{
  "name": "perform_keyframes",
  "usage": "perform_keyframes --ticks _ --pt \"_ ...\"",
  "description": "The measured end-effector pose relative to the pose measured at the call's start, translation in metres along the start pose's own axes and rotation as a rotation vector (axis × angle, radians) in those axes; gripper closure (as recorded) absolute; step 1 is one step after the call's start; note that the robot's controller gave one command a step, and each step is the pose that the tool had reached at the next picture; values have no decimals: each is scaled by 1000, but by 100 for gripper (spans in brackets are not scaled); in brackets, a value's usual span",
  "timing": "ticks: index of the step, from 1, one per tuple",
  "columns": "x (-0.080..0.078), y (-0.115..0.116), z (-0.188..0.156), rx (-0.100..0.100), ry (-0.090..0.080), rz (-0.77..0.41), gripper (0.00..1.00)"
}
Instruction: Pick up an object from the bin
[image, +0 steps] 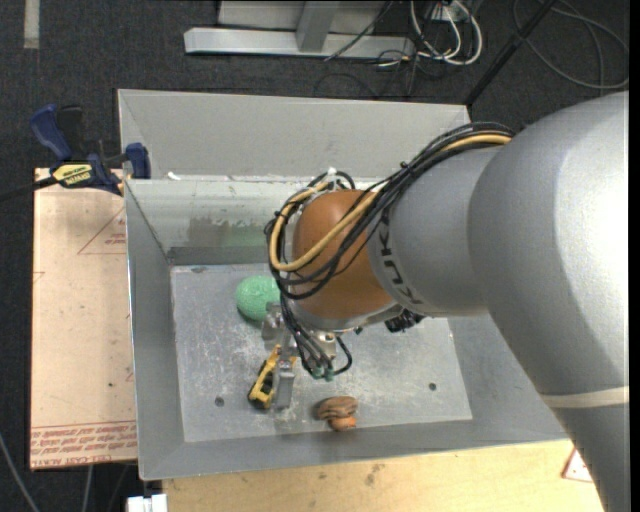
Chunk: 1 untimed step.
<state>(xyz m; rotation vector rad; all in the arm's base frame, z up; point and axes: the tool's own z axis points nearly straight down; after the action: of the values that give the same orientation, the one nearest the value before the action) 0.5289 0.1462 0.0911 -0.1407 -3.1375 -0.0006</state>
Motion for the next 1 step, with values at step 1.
perform_keyframes --ticks 1 --pt "3 1 14 -3 0 -124 0"
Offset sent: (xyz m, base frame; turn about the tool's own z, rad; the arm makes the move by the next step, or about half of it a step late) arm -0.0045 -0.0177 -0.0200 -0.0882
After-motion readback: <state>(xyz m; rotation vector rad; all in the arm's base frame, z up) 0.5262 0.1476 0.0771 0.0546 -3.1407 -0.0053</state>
